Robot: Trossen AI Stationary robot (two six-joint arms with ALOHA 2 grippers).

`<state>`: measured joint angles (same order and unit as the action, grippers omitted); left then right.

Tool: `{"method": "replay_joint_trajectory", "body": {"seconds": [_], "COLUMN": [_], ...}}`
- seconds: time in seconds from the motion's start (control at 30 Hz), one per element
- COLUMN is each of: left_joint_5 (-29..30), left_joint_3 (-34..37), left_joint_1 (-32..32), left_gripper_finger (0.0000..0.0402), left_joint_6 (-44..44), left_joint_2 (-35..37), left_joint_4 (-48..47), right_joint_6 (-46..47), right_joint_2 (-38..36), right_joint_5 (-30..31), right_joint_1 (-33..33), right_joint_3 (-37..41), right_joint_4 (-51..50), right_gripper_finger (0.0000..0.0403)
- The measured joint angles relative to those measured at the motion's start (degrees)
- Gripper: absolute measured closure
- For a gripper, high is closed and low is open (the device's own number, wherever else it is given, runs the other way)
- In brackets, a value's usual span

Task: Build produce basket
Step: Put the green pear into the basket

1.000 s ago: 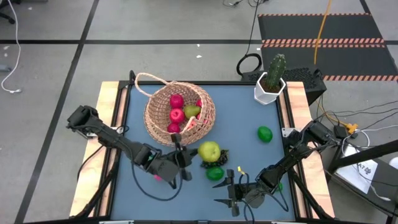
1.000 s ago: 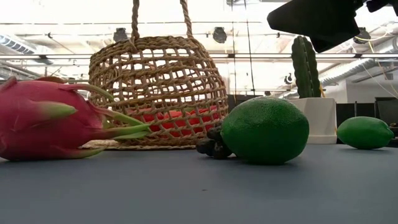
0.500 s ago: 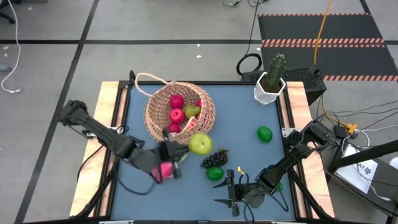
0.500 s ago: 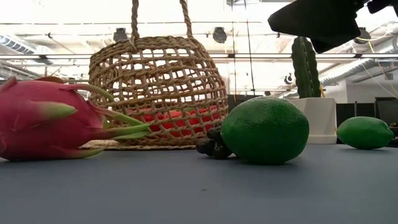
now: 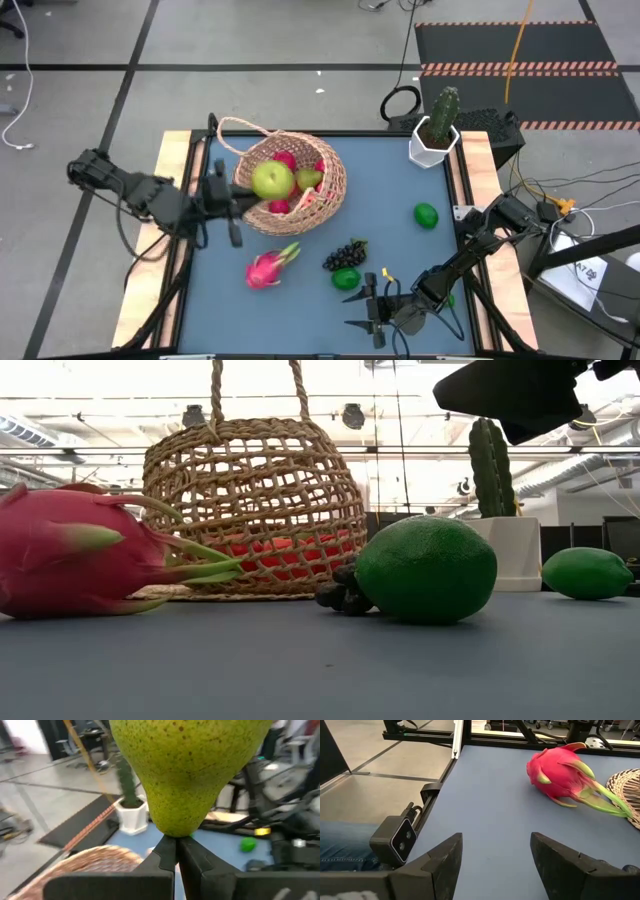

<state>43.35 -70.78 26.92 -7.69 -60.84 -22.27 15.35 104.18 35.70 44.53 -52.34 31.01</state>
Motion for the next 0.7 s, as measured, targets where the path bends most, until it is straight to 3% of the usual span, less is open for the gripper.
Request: {"method": "replay_joint_trajectory", "body": {"seconds": [0.13,0.33,0.7], "left_joint_5": [-0.1,-7.11,-12.03], "left_joint_3": [0.0,-0.85,-13.69], "left_joint_1": [-4.23,-12.18,-25.73], "left_gripper_finger": [0.0396,0.0398,0.0392], "left_joint_6": [-1.86,-2.51,-8.87], "left_joint_2": [3.7,5.48,-5.89], "left_joint_4": [-7.53,-11.78,-45.27], "right_joint_6": [0.05,0.31,0.43], "right_joint_2": [0.0,0.0,0.0], "right_joint_5": [0.01,0.07,0.13], "right_joint_1": [0.0,0.0,-0.02], "right_joint_3": [0.0,0.0,0.0], "right_joint_4": [0.02,0.02,0.04], "right_gripper_finger": [0.0175,0.0175,0.0175]}}
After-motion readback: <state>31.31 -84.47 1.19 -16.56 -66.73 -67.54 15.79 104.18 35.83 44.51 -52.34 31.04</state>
